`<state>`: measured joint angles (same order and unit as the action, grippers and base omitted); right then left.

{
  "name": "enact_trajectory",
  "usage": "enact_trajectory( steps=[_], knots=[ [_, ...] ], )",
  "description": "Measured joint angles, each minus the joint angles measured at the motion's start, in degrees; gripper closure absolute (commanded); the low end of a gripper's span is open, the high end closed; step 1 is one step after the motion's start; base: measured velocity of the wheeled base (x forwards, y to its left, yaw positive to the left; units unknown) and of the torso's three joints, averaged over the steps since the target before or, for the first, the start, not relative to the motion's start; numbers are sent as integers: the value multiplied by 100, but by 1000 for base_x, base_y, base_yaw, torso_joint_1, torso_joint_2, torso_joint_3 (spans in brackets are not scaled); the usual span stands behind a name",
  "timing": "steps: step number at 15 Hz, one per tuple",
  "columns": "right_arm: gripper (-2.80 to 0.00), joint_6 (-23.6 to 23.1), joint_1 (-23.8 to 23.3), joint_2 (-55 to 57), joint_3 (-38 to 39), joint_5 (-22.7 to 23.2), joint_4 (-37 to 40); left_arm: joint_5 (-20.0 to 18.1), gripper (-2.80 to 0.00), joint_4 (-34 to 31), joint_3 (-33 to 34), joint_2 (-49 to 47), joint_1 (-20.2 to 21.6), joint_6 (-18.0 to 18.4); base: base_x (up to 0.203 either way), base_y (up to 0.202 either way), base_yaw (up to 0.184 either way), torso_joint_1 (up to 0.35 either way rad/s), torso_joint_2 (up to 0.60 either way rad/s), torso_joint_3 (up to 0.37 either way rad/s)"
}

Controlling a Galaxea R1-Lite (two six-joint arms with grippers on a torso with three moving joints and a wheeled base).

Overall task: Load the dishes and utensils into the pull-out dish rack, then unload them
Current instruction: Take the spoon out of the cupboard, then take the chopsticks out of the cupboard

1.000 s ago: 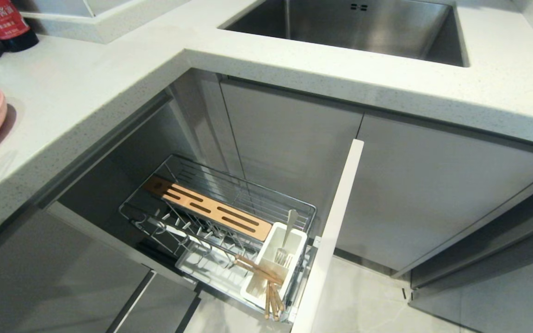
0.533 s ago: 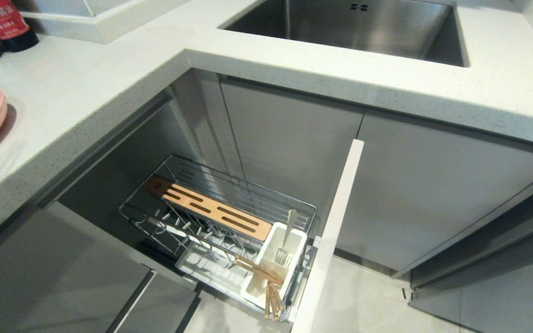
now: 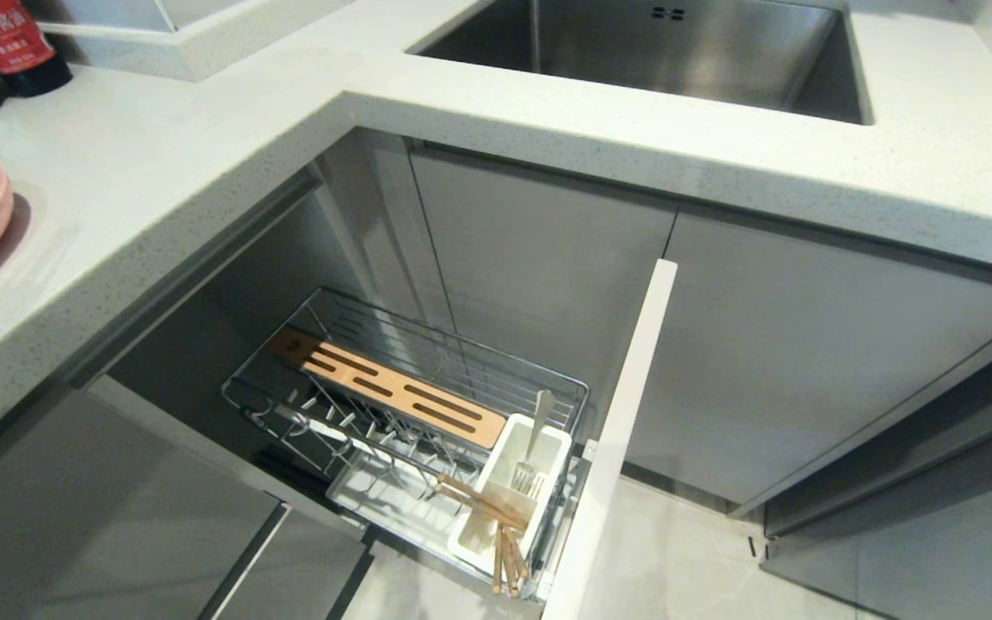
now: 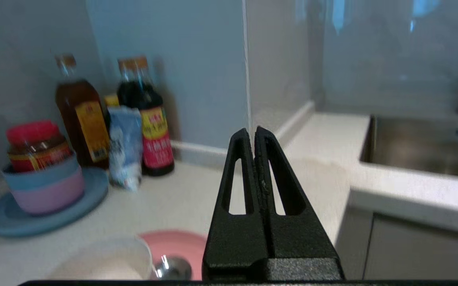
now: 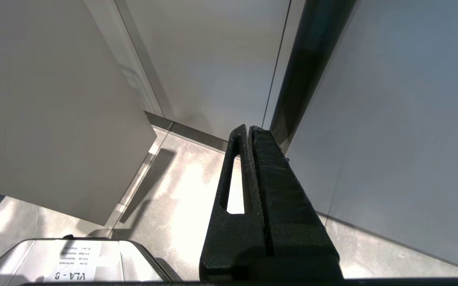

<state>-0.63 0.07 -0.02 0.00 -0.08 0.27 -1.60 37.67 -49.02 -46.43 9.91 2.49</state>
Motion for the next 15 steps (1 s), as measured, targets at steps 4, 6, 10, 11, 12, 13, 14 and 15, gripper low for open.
enact_trajectory(
  steps=[4, 6, 10, 11, 12, 13, 14, 15],
  knots=[
    [0, -3, 0, 0, 0, -2, 2, 450, 0, -1120, -1694, -290, -80, -596, 0, 0, 0, 0, 0, 0],
    [0, 1, 0, 0, 0, -2, 2, 719, 0, -2051, -2758, -548, -267, -1106, 0, 0, 0, 0, 0, 0],
    [0, 0, 0, 0, 0, -2, 2, 1292, 0, -4607, -4627, -1379, -1454, -2673, 0, 0, 0, 0, 0, 0],
    [0, 0, 0, 0, 0, -2, 2, 1342, 0, -5263, -4875, -1617, -1777, -3115, 0, 0, 0, 0, 0, 0],
    [0, 1, 0, 0, 0, -2, 2, 1349, 0, -5849, -5048, -1850, -2110, -3472, 0, 0, 0, 42, 1, 2],
    [0, 1, 0, 0, 0, -2, 2, 1342, 0, -6359, -5149, -2057, -2449, -3675, 0, 0, 0, 0, 0, 0],
    [0, 0, 0, 0, 0, -2, 2, 1336, 0, -6795, -5203, -2244, -2752, -3747, 0, 0, 0, 0, 0, 0],
    [0, 1, 0, 0, 0, -2, 2, 1319, 0, -7242, -5227, -2426, -3064, -3787, 0, 0, 0, 0, 0, 0]
  ],
)
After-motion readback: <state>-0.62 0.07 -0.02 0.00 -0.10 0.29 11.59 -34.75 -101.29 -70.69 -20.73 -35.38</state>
